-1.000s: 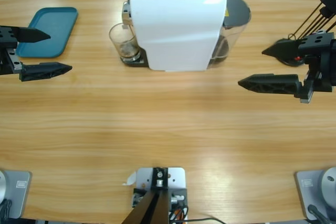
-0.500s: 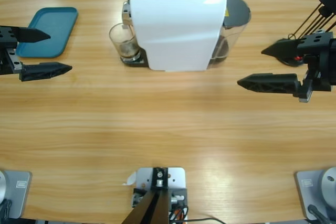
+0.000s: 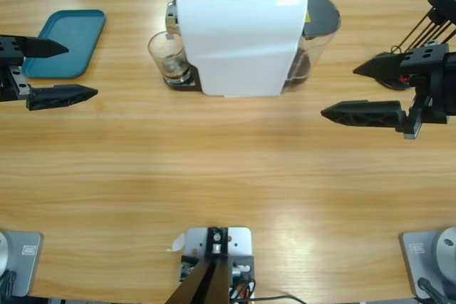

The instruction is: Pour coffee

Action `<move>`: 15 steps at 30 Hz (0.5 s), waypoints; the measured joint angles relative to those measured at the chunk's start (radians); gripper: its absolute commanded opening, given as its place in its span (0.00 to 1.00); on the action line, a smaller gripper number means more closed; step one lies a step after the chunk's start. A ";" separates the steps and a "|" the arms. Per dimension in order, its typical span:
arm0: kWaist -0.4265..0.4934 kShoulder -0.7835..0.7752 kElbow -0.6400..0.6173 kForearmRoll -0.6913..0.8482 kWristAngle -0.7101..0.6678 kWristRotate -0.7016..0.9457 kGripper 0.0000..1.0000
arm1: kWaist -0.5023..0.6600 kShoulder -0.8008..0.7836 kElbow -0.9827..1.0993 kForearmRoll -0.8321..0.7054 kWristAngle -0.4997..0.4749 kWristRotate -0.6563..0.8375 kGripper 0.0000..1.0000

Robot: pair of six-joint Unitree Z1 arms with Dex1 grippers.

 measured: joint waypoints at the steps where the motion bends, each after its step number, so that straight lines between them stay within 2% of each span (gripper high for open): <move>1: 0.000 0.000 0.000 0.000 0.000 0.000 1.00 | 0.000 0.000 0.000 0.001 0.000 0.000 1.00; 15: 0.000 0.013 0.000 -0.002 0.000 0.000 1.00 | 0.000 0.003 0.000 0.008 0.000 0.000 1.00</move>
